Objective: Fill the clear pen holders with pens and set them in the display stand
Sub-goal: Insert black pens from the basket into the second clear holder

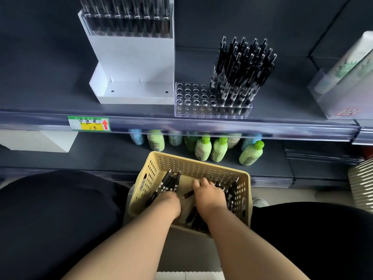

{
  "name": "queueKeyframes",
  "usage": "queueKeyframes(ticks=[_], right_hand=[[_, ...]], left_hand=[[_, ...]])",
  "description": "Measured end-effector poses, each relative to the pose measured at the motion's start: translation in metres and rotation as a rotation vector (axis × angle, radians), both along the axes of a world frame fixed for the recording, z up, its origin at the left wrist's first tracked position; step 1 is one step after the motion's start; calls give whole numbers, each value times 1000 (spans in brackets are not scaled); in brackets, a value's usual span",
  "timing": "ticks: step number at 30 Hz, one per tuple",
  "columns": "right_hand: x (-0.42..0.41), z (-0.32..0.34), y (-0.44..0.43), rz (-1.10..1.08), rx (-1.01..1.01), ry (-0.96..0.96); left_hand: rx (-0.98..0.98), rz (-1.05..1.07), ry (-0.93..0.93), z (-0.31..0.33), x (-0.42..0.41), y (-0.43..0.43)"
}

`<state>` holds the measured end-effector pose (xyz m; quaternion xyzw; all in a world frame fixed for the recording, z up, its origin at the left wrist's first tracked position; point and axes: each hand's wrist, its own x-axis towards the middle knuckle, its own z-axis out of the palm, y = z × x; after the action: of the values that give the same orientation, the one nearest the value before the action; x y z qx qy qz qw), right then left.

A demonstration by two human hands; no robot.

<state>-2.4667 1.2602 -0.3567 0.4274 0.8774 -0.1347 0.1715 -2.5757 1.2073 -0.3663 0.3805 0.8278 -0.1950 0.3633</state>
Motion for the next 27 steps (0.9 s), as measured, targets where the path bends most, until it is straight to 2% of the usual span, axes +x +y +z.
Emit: queueKeyframes(ticks=[5, 9, 13, 18, 21, 25, 27], right_hand=[[5, 3, 3, -190, -35, 155], [3, 13, -1, -215, -31, 303], [-6, 41, 0, -243, -46, 579], [-14, 101, 12, -336, -30, 903], [-13, 140, 22, -327, 66, 1030], [-16, 196, 45, -316, 175, 1153], [-15, 223, 58, -350, 189, 1249]], left_hand=[[53, -37, 84, 20, -7, -6], [203, -49, 120, 48, -19, -10], [412, -72, 182, 102, -25, -5], [763, 22, 37, 165, -31, -4], [1007, 29, 4, 196, -35, 3], [1246, 87, -229, 237, -37, 23], [1323, 73, -284, 254, -39, 36]])
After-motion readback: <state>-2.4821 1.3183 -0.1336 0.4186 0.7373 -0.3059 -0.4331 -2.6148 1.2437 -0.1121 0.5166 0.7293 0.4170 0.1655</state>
